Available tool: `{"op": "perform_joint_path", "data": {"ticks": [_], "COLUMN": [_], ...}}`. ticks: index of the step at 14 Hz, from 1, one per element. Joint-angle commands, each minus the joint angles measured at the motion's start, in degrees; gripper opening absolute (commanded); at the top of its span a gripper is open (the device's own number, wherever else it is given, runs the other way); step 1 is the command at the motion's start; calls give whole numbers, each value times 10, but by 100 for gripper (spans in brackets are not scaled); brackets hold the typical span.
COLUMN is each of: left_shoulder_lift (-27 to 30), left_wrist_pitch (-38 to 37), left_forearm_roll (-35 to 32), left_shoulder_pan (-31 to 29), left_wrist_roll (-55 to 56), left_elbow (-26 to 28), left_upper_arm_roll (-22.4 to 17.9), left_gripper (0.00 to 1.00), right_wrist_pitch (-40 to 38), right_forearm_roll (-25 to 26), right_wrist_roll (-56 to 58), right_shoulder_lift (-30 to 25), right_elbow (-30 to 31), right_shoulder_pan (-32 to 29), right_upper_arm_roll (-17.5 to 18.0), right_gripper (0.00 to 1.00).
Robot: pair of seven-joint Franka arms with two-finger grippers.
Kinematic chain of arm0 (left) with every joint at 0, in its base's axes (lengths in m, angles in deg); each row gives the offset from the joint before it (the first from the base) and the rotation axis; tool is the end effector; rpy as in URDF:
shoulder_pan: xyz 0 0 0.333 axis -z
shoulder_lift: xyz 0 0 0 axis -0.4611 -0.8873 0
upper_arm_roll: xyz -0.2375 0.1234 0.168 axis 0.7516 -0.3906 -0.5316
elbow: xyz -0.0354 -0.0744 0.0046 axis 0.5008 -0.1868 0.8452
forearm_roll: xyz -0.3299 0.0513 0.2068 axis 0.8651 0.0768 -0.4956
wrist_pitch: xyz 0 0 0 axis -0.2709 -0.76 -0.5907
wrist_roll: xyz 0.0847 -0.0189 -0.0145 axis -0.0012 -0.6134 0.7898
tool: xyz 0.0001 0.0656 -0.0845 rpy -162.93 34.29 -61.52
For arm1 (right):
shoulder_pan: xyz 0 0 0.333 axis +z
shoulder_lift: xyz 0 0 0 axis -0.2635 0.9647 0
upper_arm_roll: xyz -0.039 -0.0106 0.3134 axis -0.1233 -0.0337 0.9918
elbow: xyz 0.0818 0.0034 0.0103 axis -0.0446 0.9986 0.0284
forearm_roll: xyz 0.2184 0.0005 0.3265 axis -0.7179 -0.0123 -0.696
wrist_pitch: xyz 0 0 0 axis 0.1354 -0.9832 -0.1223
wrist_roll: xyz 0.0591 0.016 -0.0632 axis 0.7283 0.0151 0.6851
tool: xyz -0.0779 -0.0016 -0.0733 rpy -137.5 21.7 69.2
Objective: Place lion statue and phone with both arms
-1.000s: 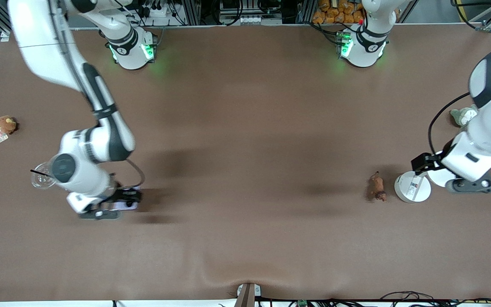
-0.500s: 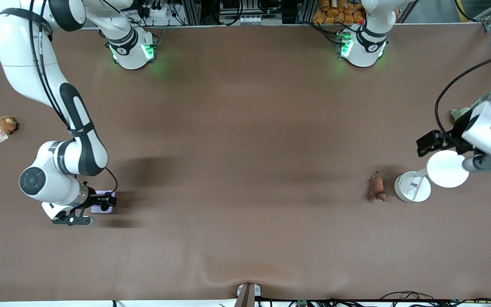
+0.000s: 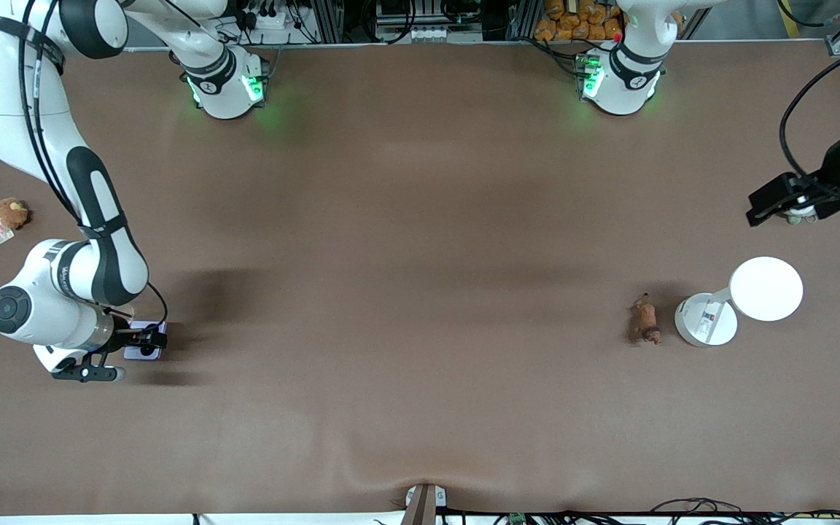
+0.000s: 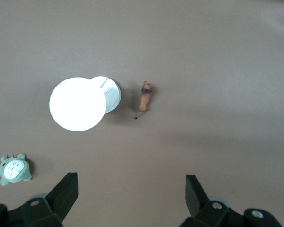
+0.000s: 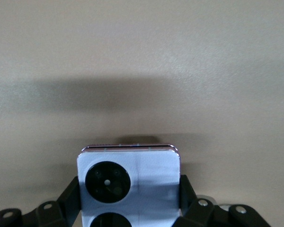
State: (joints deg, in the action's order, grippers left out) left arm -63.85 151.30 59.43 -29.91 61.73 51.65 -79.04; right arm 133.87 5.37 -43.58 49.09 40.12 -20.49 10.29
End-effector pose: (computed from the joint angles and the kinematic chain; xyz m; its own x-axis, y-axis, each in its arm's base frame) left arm 0.5809 -0.0420 0.6473 0.9940 0.1043 0.0335 0.1044 -0.9945 0.0014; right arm 0.6810 -0.0882 0.1917 0.9986 -0.0417 -0.0323 -0.0417 -0.9991 -0.0012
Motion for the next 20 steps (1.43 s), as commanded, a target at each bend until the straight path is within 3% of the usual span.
{"op": "perform_joint_path", "data": {"ticks": [1, 3, 4, 5, 6, 14, 18, 20], "left_shoulder_lift": [32, 56, 72, 88, 103, 124, 120, 120], "left_wrist_pitch": [-19, -19, -19, -19, -19, -19, -19, -19], "left_forearm_roll": [28, 29, 31, 39, 45, 43, 40, 39], "left_shoulder_pan": [53, 105, 125, 134, 136, 137, 138, 138], "left_wrist_roll": [-41, -61, -65, -71, -73, -71, -70, -70], "left_elbow": [20, 44, 59, 82, 100, 130, 130, 129], "left_upper_arm_roll": [-81, -148, -175, -190, -196, -194, -194, -194], "left_gripper": [100, 100, 100, 100, 100, 100, 100, 100], "right_wrist_pitch": [-8, -8, -8, -8, -8, -22, -157, -192], "right_forearm_roll": [7, 7, 7, 7, 7, 7, 8, 8], "right_wrist_roll": [3, 2, 1, 3, 3, 0, -5, -1], "right_shoulder_lift": [7, 11, 14, 15, 16, 8, -30, -81], "right_elbow": [-2, -2, -2, -2, -2, -66, -147, -148], "right_shoulder_pan": [-15, -19, -19, -21, -24, -11, 6, 13], "right_upper_arm_roll": [10, 10, 10, 10, 10, 11, 11, 11], "right_gripper": [21, 29, 44, 88, 100, 100, 100, 100]}}
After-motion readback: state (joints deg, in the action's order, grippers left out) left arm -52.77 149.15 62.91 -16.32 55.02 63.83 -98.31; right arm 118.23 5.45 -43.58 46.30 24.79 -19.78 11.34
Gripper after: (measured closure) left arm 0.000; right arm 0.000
